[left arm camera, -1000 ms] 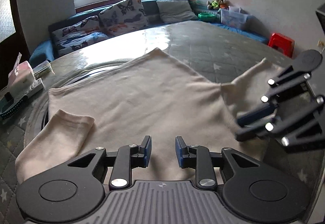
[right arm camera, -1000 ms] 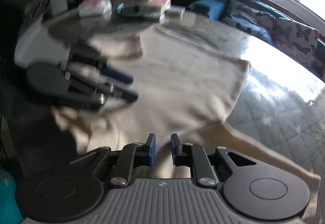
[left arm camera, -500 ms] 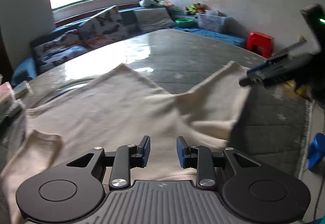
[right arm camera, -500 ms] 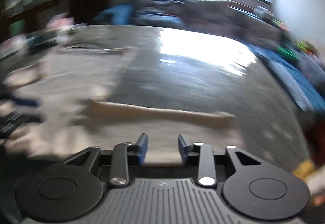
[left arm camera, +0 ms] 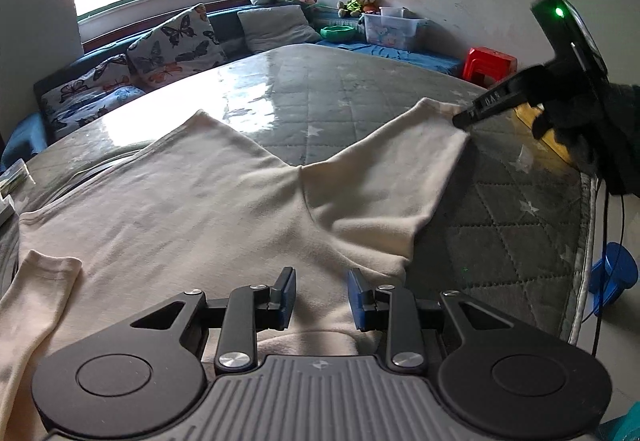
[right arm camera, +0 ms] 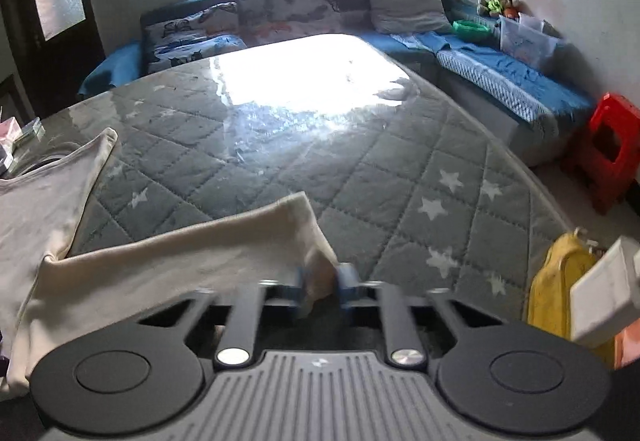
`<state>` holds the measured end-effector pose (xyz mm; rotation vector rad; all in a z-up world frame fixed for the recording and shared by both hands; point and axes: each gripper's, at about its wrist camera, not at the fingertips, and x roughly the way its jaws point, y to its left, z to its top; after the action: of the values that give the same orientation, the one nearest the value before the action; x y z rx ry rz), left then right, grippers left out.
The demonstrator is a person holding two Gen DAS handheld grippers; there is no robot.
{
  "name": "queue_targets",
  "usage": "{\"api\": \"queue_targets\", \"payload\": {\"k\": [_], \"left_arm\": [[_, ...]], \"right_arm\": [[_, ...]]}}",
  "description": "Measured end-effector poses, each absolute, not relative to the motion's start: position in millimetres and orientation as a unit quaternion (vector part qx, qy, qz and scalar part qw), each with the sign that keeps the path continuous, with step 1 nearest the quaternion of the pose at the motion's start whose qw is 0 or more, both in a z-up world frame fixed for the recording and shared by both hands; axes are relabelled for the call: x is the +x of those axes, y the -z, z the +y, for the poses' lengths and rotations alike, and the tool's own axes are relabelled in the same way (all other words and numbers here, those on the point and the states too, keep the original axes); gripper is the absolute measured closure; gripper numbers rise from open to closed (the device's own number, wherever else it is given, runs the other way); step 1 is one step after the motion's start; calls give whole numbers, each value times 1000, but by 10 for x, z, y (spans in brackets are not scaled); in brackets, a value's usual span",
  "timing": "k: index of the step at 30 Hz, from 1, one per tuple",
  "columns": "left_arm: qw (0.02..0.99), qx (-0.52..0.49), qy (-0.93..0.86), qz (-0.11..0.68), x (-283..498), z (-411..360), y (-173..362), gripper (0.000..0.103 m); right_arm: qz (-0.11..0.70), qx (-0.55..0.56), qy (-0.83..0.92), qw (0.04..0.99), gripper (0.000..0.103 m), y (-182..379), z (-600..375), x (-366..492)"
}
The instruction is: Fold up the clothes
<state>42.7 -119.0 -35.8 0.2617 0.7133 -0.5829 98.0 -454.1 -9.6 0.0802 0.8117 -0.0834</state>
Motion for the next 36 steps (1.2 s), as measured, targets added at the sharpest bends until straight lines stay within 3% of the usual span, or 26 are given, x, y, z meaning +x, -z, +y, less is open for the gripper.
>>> {"api": "queue_targets", "payload": {"k": [5,11,15,22,25,36], "left_arm": [[886,133,286,340,416,-1203,375,72],[886,131,288,339,425,-1202,388,72],[888,124,284,339,435,-1163,353,69],[910,106,234,324,478,-879,210,64],[922,109,186,320,545,-673,179,62],[935,114,49,332,1105,-153,282,64]], "right_arm": [[368,-12,59,928,95,-67,-4504,1068],[389,-29,65,919,95,131,-4472,1229],[386,-37,65,920,82,102,-4441,1207],[364,-42,20,930,78,-141,-4192,1127],[361,-40,-17,931,68,-209,-4002,1091],[360,-89,-200,907,68,-343,-2863,951]]}}
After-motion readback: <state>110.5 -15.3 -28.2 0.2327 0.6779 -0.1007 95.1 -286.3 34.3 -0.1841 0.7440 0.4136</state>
